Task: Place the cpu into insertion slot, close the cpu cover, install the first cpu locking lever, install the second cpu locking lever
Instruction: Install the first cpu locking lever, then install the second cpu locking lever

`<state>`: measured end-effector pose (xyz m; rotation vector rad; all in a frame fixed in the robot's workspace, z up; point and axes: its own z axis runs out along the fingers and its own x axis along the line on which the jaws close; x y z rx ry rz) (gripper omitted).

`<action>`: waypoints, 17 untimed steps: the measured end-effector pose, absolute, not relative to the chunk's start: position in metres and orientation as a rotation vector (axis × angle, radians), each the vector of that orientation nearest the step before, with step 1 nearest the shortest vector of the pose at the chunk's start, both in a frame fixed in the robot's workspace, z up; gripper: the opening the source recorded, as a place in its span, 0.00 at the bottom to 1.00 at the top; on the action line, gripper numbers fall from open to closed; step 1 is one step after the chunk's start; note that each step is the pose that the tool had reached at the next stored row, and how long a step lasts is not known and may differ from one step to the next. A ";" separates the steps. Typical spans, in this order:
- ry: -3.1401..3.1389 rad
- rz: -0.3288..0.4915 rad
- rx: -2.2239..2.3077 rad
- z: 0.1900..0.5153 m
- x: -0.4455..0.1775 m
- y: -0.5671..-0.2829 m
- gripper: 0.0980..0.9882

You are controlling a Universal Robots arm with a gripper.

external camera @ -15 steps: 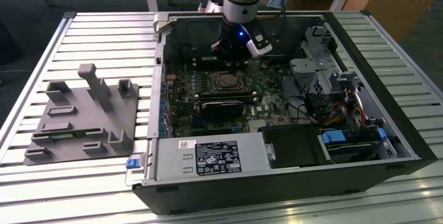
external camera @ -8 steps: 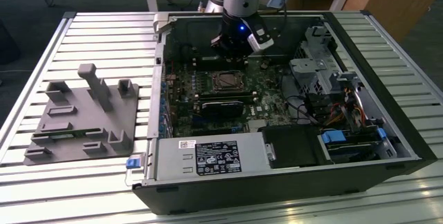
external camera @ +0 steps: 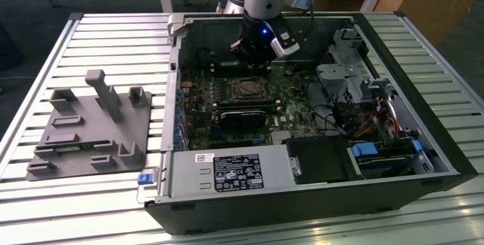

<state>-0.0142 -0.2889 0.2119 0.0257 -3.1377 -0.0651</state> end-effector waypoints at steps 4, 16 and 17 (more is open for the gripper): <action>-3.138 -0.065 0.026 0.212 -0.014 -0.289 0.01; -3.138 -0.065 0.026 0.212 -0.014 -0.296 0.01; -3.138 -0.065 0.026 0.212 -0.014 -0.297 0.01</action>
